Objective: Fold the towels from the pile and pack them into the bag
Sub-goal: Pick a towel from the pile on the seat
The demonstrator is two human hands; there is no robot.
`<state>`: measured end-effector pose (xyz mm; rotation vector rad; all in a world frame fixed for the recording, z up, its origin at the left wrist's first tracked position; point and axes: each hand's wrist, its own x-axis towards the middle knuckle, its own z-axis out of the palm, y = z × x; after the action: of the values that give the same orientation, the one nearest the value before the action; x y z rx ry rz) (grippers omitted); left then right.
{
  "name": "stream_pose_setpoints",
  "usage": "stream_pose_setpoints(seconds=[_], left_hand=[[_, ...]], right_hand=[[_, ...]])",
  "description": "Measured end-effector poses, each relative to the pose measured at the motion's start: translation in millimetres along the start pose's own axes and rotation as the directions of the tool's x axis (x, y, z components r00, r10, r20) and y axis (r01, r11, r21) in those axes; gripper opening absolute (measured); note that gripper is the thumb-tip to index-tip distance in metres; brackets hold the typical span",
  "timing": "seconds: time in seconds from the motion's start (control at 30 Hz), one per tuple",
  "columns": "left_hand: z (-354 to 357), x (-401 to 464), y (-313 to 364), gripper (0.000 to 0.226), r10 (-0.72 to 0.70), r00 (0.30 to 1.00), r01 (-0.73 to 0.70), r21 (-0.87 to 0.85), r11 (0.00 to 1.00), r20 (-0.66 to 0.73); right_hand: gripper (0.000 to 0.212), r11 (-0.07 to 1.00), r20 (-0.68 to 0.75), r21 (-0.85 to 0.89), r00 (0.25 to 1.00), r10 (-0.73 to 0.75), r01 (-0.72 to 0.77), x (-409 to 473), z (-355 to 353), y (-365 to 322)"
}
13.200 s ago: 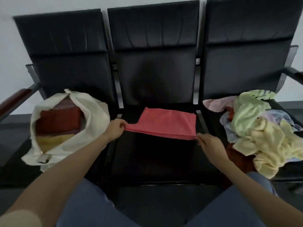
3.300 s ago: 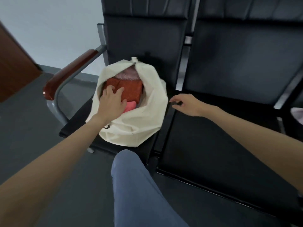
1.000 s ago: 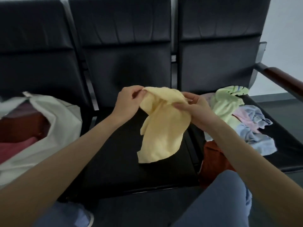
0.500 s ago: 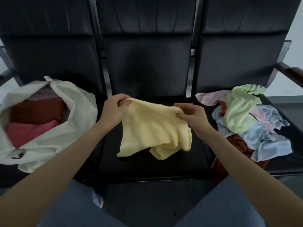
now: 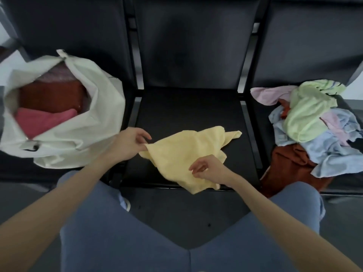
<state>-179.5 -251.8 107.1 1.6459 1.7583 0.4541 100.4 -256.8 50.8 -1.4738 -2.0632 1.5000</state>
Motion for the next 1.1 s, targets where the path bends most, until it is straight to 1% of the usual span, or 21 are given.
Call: stream_pose_setpoints(seconds=[0.03,0.1,0.13,0.17,0.2,0.27,0.3,0.33,0.37,0.43,0.5,0.53,0.6,0.63,0.7,0.8,0.87,0.9,0.97,1.0,1.1], left_hand=[[3,-6,-4,0.018,-0.002,1.0,0.003,0.039,0.999,-0.001],[8,-16,-11,0.008,0.006,1.0,-0.003,0.141,0.99,-0.018],[9,-20,-14,0.006,0.005,1.0,0.0,0.18,0.984,-0.028],[9,-23,-15,0.008,-0.001,0.999,0.008,0.193,0.981,-0.037],[10,-23,-17,0.011,-0.03,0.999,0.037,0.153,0.987,-0.045],[8,-21,-21,0.013,-0.145,0.989,0.142,-0.078,0.987,-0.031],[6,-17,-22,0.014,-0.192,0.981,0.182,-0.205,0.962,-0.027],[3,-11,-24,0.016,-0.211,0.977,0.192,-0.278,0.941,-0.04],[0,-5,-24,0.017,-0.209,0.976,0.181,-0.308,0.934,-0.059],[-7,8,-19,0.017,-0.183,0.978,0.146,-0.308,0.94,-0.096],[-13,21,-5,0.014,-0.154,0.981,0.111,-0.304,0.946,-0.121],[-15,28,4,0.012,-0.137,0.982,0.094,-0.301,0.949,-0.126],[-14,43,25,0.012,-0.077,0.987,0.03,-0.31,0.95,-0.142],[-13,50,37,0.014,-0.035,0.987,-0.017,-0.322,0.946,-0.155],[-12,61,60,0.016,0.053,0.977,-0.122,-0.338,0.933,-0.207],[-15,65,87,0.012,0.181,0.929,-0.303,-0.381,0.874,-0.324],[-18,60,90,0.014,0.264,0.889,-0.407,-0.379,0.831,-0.375],[-18,57,85,0.014,0.304,0.874,-0.441,-0.353,0.825,-0.379],[-13,49,64,0.016,0.366,0.867,-0.459,-0.252,0.852,-0.339],[-7,45,50,0.017,0.376,0.878,-0.44,-0.192,0.877,-0.295],[17,32,1,0.015,0.35,0.929,-0.351,0.013,0.936,-0.119]], right_hand=[[0.016,0.998,-0.042,-0.065,0.999,-0.016,0.014,7,1,-1],[0.02,0.987,-0.177,-0.159,0.983,-0.052,0.024,27,-1,-8],[0.025,0.98,-0.231,-0.199,0.97,-0.069,0.022,38,-3,-13],[0.032,0.965,-0.26,-0.263,0.961,-0.09,0.019,50,-5,-18],[0.042,0.935,-0.264,-0.355,0.958,-0.111,0.01,63,-7,-22],[0.063,0.838,-0.219,-0.543,0.972,-0.084,-0.05,88,-9,-26],[0.07,0.795,-0.191,-0.599,0.981,-0.03,-0.092,98,-10,-26],[0.075,0.767,-0.161,-0.629,0.986,0.031,-0.127,106,-12,-24],[0.078,0.75,-0.132,-0.645,0.988,0.084,-0.15,111,-13,-21],[0.072,0.714,-0.11,-0.68,0.986,0.125,-0.166,114,-16,-14],[0.054,0.666,-0.157,-0.723,0.983,0.099,-0.183,110,-18,-5],[0.045,0.658,-0.188,-0.726,0.978,0.091,-0.201,107,-19,-1],[0.034,0.69,-0.269,-0.678,0.959,0.088,-0.253,98,-23,8],[0.032,0.725,-0.334,-0.629,0.94,0.074,-0.28,94,-27,11],[0.029,0.817,-0.487,-0.488,0.873,0.038,-0.307,83,-38,15],[0.023,0.911,-0.649,-0.319,0.761,-0.01,-0.26,62,-58,17],[0.023,0.928,-0.698,-0.302,0.713,-0.061,-0.217,48,-69,20],[0.025,0.924,-0.704,-0.326,0.704,-0.095,-0.201,42,-72,24],[0.029,0.899,-0.68,-0.4,0.716,-0.158,-0.181,32,-73,33],[0.032,0.882,-0.654,-0.436,0.736,-0.174,-0.179,28,-71,39],[0.036,0.826,-0.523,-0.532,0.839,-0.149,-0.185,19,-57,55]])
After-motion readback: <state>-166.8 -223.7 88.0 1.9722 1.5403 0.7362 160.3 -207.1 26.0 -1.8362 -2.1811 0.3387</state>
